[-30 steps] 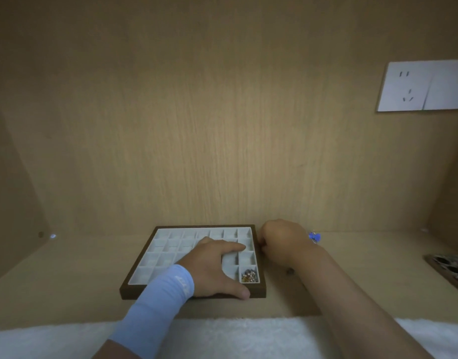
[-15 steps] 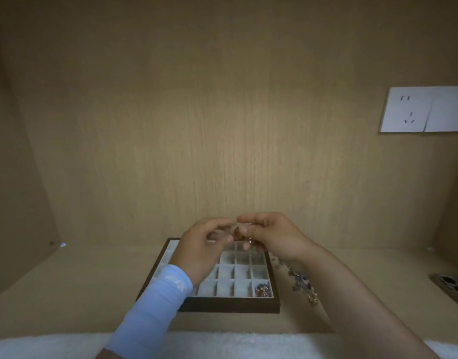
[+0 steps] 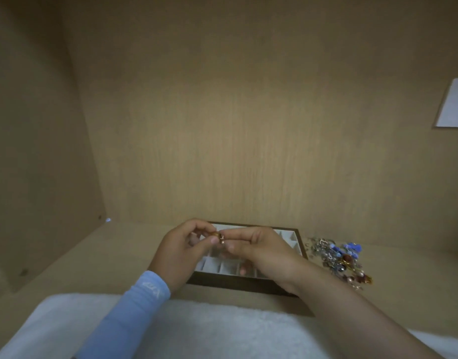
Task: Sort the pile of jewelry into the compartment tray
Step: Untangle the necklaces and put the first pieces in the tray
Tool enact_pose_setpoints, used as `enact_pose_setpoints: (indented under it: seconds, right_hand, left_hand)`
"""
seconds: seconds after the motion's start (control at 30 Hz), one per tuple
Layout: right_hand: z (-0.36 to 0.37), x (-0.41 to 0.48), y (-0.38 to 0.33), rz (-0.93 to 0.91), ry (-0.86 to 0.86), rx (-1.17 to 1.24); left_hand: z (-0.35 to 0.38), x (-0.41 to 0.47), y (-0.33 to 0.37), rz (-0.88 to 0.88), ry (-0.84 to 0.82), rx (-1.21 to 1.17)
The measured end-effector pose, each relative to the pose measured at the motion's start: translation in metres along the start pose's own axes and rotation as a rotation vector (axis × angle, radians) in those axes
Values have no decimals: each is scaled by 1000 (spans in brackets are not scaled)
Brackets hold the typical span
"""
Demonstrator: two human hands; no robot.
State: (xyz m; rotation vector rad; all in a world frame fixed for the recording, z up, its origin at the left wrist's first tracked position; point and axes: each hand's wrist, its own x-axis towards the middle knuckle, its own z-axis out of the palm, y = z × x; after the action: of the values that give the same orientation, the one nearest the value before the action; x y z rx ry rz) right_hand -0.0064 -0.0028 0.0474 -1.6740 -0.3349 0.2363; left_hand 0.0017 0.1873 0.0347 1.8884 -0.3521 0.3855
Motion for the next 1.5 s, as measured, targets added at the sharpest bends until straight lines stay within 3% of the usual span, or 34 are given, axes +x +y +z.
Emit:
enact_pose_setpoints:
  seconds: [0.17, 0.37, 0.5, 0.6, 0.77, 0.9, 1.1, 1.27, 1.5]
  right_hand:
    - [14, -1, 14, -106, 131, -479]
    - [25, -3, 33, -357, 62, -1033]
    - [21, 6, 16, -292, -6, -1192]
    - [23, 17, -1, -138, -14, -1156]
    - [36, 31, -3, -122, 55, -879]
    - [39, 35, 4, -111, 72, -809]
    - [32, 23, 4, -131, -102, -992]
    - [20, 26, 5, -173, 9, -1000]
    - [27, 23, 10, -223, -14, -1042]
  left_hand:
    - [-30, 4, -8, -28, -29, 37]
    - [-49, 6, -24, -47, -145, 27]
    - [-49, 4, -24, -49, -229, 142]
    - [-48, 3, -25, -61, -238, 187]
    - [-44, 3, -27, -73, -171, 164]
    - [-45, 5, -27, -85, -174, 166]
    - [-41, 1, -28, -122, -263, 304]
    - [-34, -3, -28, -98, -248, 345]
    - [-35, -6, -21, -91, -334, 569]
